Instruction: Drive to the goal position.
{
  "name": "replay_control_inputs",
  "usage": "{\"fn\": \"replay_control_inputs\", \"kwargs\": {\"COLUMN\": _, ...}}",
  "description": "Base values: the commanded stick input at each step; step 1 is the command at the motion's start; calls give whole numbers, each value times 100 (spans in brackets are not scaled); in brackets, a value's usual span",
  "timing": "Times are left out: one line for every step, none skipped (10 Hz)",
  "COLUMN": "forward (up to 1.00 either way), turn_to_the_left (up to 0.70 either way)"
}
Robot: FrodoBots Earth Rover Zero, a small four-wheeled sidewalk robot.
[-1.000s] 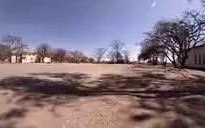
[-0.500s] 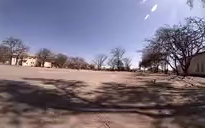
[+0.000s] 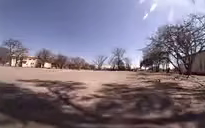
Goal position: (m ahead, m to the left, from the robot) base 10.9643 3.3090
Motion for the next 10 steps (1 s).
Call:
{"fn": "replay_control_inputs", "kwargs": {"forward": 100, "turn_to_the_left": 0}}
{"fn": "replay_control_inputs", "kwargs": {"forward": 100, "turn_to_the_left": 0}}
{"fn": "replay_control_inputs", "kwargs": {"forward": 100, "turn_to_the_left": 0}}
{"fn": "replay_control_inputs", "kwargs": {"forward": 100, "turn_to_the_left": 0}}
{"fn": "replay_control_inputs", "kwargs": {"forward": 100, "turn_to_the_left": 0}}
{"fn": "replay_control_inputs", "kwargs": {"forward": 100, "turn_to_the_left": -9}}
{"fn": "replay_control_inputs", "kwargs": {"forward": 100, "turn_to_the_left": -27}}
{"fn": "replay_control_inputs", "kwargs": {"forward": 100, "turn_to_the_left": -11}}
{"fn": "replay_control_inputs", "kwargs": {"forward": 100, "turn_to_the_left": 0}}
{"fn": "replay_control_inputs", "kwargs": {"forward": 100, "turn_to_the_left": 0}}
